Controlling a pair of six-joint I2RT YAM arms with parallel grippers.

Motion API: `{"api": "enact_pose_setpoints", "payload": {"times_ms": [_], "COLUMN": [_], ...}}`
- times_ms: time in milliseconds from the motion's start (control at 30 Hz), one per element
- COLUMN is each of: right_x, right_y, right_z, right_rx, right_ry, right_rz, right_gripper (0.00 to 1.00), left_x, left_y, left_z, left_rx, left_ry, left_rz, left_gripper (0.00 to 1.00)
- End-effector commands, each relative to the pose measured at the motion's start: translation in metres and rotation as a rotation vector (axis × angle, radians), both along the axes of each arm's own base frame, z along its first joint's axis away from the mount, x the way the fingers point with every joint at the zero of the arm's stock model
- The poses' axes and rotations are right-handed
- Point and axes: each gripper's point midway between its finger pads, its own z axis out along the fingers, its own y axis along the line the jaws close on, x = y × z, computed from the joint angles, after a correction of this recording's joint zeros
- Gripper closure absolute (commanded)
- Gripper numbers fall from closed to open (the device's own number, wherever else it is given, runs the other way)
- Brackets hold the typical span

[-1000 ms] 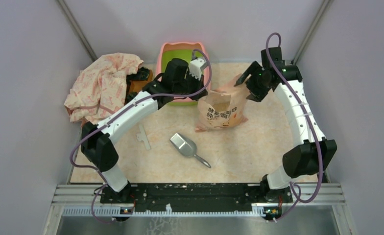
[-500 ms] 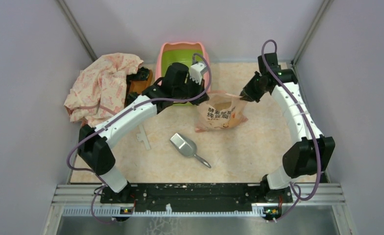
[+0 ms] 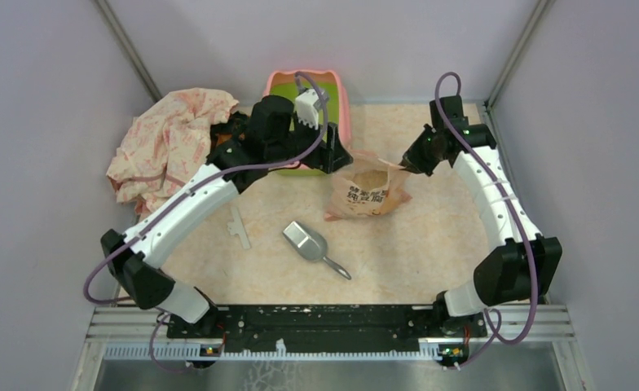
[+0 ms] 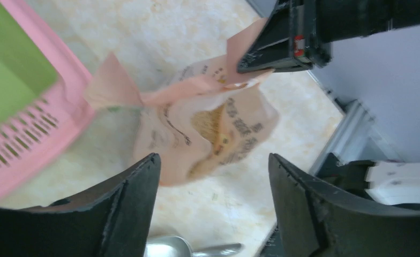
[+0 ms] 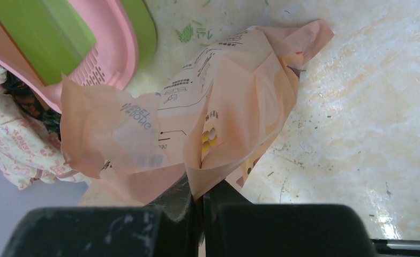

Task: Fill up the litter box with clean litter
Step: Open the cat litter bag at the center of the board, then adjust the spatula at the center of the board.

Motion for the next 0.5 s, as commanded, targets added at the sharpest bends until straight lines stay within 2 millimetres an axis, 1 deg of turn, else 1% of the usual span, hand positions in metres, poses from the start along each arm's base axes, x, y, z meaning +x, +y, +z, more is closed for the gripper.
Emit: {"api": "enact_pose_setpoints", "payload": {"times_ms": [0, 33, 133, 167, 233, 300, 367, 400, 433, 467], "right_x": [0.000, 0.000, 0.003, 0.003, 0.004, 0.005, 0.005, 0.005, 0.004, 0.004], "right_y": [0.002, 0.001, 0.000, 0.000, 0.000, 0.000, 0.002, 0.003, 0.003, 0.003], "right_z": [0.021, 0.021, 0.023, 0.022, 0.022, 0.021, 0.020, 0.019, 0.018, 0.018], "right_rx": [-0.008, -0.014, -0.027, -0.030, -0.030, -0.031, -0.024, -0.023, -0.023, -0.025], "right_ry": [-0.078, -0.078, -0.089, -0.091, -0.099, -0.106, -0.109, -0.110, -0.111, -0.114], "right_rz": [0.032, 0.033, 0.037, 0.039, 0.046, 0.050, 0.058, 0.063, 0.069, 0.071], "right_gripper": [1.00, 1.00, 1.00, 1.00, 1.00, 1.00, 1.00, 1.00, 1.00, 1.00], "left_x": [-0.031, -0.039, -0.065, -0.074, -0.095, -0.113, -0.132, -0.142, -0.150, -0.156], "left_y": [0.018, 0.024, 0.039, 0.045, 0.055, 0.062, 0.063, 0.062, 0.060, 0.053], "left_z": [0.023, 0.020, 0.003, -0.006, -0.018, -0.033, -0.057, -0.065, -0.076, -0.080], "left_rx": [-0.081, -0.097, -0.141, -0.154, -0.201, -0.235, -0.241, -0.247, -0.250, -0.277], "left_ry": [0.115, 0.160, 0.296, 0.348, 0.445, 0.554, 0.660, 0.700, 0.740, 0.771], "left_rz": [0.084, 0.108, 0.177, 0.206, 0.243, 0.292, 0.334, 0.361, 0.381, 0.389], "left_gripper": [0.04, 0.02, 0.01, 0.01, 0.01, 0.01, 0.01, 0.01, 0.01, 0.01]}}
